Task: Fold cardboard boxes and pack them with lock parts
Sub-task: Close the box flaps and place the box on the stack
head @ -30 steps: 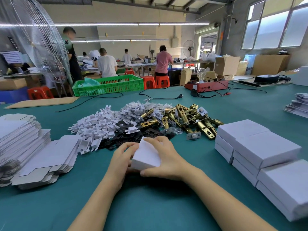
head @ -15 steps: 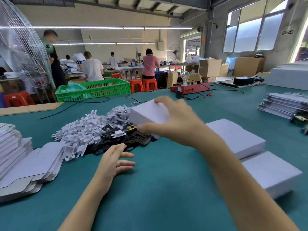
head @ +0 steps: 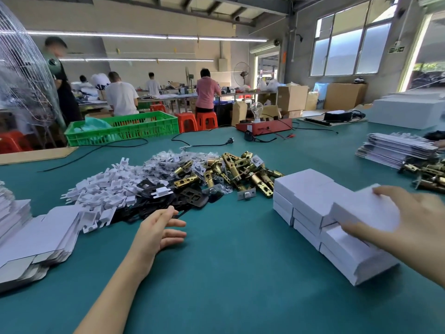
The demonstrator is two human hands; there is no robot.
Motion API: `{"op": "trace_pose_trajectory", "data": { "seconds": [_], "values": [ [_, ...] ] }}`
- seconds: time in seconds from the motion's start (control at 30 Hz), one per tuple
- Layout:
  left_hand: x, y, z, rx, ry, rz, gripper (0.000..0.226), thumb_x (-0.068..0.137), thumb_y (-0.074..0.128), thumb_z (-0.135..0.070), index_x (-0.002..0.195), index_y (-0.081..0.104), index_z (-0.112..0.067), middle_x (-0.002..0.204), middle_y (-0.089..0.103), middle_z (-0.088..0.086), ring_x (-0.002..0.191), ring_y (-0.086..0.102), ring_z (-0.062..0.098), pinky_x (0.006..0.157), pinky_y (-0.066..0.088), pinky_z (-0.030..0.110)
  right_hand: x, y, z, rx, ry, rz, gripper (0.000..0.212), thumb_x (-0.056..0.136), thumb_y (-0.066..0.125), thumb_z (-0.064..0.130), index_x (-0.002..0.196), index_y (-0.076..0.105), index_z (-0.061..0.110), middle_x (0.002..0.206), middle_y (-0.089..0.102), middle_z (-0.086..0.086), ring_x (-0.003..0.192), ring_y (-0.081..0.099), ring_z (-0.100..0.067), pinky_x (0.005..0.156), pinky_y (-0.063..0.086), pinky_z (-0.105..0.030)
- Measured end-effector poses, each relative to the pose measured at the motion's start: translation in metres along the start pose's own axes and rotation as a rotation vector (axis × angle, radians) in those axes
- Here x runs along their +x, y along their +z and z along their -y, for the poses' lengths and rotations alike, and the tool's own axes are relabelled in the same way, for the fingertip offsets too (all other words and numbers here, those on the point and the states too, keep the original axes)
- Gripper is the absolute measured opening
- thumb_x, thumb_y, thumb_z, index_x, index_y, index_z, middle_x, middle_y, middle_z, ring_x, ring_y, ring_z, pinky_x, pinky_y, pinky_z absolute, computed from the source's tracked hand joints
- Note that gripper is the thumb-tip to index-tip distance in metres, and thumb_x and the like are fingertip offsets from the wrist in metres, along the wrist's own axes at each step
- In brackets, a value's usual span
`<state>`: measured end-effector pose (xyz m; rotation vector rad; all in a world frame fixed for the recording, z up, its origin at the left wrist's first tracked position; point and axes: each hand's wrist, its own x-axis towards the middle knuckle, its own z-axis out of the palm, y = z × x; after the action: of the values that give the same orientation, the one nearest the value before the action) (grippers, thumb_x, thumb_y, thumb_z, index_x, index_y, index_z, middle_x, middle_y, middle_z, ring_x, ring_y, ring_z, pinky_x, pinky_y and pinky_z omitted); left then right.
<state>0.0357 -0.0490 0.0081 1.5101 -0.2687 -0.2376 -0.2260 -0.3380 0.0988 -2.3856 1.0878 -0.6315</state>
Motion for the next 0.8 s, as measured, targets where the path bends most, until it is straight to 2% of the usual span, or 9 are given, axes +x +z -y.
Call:
{"op": "trace_pose_trajectory", "data": {
  "seconds": [0.13,0.3,0.47,0.6,0.7,0.8],
  "values": [
    [0.001,0.0,0.002,0.014,0.003,0.003,0.032,0.098,0.052,-0.035,0.104,0.063,-0.006,0.08,0.074,0.007,0.066,0.072,0.024,0.055,0.057,0.026,-0.003,0.017,-0.008,-0.051,0.056,0.048,0.087,0.053,0.078,0.058,0.131,0.047,0.037,0.122,0.04,-0.012,0.125,0.029,-0.033,0.094,0.037,-0.041],
    [0.003,-0.001,0.003,0.014,0.006,0.007,0.033,0.098,0.052,-0.036,0.104,0.064,-0.006,0.08,0.075,0.007,0.066,0.071,0.023,0.055,0.058,0.026,-0.004,0.035,-0.008,-0.048,0.073,0.001,0.088,0.06,0.078,0.054,0.138,0.041,0.035,0.131,0.03,-0.01,0.127,0.016,-0.023,0.1,0.033,-0.043],
    [0.003,0.0,0.004,0.015,0.006,0.011,0.033,0.098,0.052,-0.036,0.103,0.064,-0.006,0.079,0.074,0.006,0.064,0.071,0.022,0.055,0.058,0.026,-0.001,0.037,-0.01,-0.037,0.075,0.032,0.089,0.063,0.077,0.053,0.14,0.036,0.037,0.143,0.022,-0.006,0.132,0.008,-0.017,0.103,0.032,-0.045],
    [0.003,0.0,0.003,0.012,0.005,0.013,0.033,0.098,0.052,-0.036,0.102,0.064,-0.006,0.078,0.074,0.006,0.064,0.071,0.021,0.055,0.057,0.026,-0.002,0.034,-0.008,-0.05,0.087,0.088,0.089,0.067,0.075,0.054,0.143,0.031,0.038,0.154,0.01,-0.006,0.141,-0.002,-0.02,0.11,0.024,-0.046],
    [0.002,0.0,0.004,0.015,0.005,0.014,0.034,0.098,0.052,-0.036,0.102,0.065,-0.005,0.08,0.074,0.007,0.065,0.071,0.021,0.055,0.057,0.026,-0.004,0.032,0.002,-0.208,0.094,0.135,0.092,0.069,0.069,0.065,0.145,0.026,0.036,0.156,0.004,-0.013,0.144,-0.011,-0.032,0.115,0.011,-0.048],
    [0.002,0.0,0.004,0.023,0.001,0.012,0.034,0.098,0.053,-0.037,0.102,0.065,-0.006,0.083,0.073,0.008,0.066,0.071,0.022,0.057,0.057,0.027,-0.006,0.039,0.03,-0.329,-0.035,0.012,0.084,0.075,0.06,0.068,0.142,0.032,0.027,0.154,0.012,-0.021,0.143,-0.009,-0.038,0.116,0.008,-0.049]
  ]
}}
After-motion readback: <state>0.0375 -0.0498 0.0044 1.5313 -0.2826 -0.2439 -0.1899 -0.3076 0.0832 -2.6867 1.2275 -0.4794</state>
